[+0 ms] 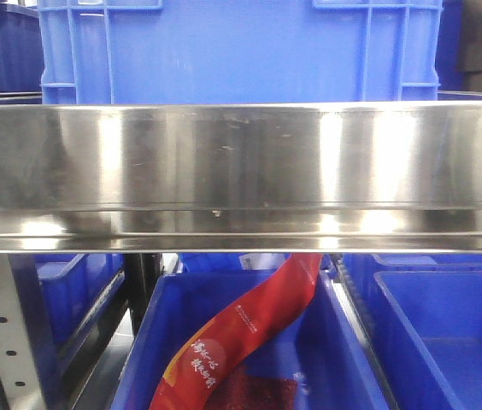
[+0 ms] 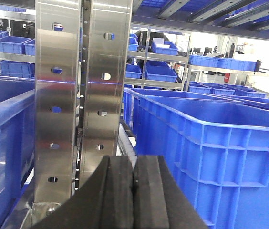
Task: Grab PVC pipe and place in blue bin
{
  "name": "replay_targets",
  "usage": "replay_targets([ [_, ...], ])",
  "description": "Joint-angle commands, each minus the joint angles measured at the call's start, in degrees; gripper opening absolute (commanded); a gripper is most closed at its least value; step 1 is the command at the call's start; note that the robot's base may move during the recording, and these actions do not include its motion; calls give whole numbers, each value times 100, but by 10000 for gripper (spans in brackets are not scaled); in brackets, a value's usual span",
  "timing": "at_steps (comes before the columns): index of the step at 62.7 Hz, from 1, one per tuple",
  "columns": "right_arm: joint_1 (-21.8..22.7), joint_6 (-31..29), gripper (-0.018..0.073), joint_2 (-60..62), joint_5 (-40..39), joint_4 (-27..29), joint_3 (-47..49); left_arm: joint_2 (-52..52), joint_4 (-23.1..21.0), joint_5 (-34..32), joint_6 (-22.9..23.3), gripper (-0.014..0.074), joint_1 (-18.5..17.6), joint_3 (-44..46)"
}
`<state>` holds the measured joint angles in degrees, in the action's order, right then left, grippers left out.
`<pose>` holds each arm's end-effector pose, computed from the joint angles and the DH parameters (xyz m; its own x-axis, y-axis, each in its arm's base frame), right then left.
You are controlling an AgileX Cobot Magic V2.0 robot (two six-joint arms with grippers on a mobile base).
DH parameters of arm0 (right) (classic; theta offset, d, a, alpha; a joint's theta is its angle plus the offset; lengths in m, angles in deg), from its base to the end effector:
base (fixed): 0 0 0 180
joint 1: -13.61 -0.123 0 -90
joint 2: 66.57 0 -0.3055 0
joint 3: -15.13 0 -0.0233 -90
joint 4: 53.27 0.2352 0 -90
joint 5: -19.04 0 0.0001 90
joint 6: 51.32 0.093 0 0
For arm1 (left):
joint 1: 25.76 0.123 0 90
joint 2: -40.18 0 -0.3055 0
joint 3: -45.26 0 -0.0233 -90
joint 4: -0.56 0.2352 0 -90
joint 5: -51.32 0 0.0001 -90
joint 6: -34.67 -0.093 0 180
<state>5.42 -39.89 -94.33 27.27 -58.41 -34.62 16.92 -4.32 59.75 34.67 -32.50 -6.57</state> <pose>0.0467 0.0055 0.3458 0.0593 0.1201 -0.9910 -0.1372 0.9843 0.1111 0.0327 -0.0050 0.3371 0.1013 -0.0967 -0.9901 0.1387 0.9869 -0.0822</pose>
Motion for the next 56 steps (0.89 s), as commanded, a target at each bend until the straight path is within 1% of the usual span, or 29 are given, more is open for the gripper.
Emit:
replay_targets([
  [1, 31, -11, -168, 23, -144, -26, -13, 28, 28, -64, 0, -111, 14, -12],
  [18, 31, -84, -168, 51, -92, -26, -13, 28, 28, -74, 0, -111, 14, -12],
  [22, 31, -480, -168, 112, -63, -7, -13, 28, 28, -74, 0, -111, 14, -12],
  [25, 31, -939, -168, 180, -63, 191, -56, 28, 28, -85, 0, -111, 14, -12],
  [29, 44, -1258, -168, 248, -80, 364, -164, 28, 28, -85, 0, -111, 14, -12],
  [34, 115, -1287, -168, 401, -223, 452, -510, 28, 28, -85, 0, -111, 14, -12],
  [46, 147, -1287, -168, 918, -1122, 620, -1654, 28, 28, -85, 0, -111, 14, -12],
  [56, 147, -1249, -168, 1456, -1233, 958, -2356, 28, 28, -85, 0, -111, 14, -12],
])
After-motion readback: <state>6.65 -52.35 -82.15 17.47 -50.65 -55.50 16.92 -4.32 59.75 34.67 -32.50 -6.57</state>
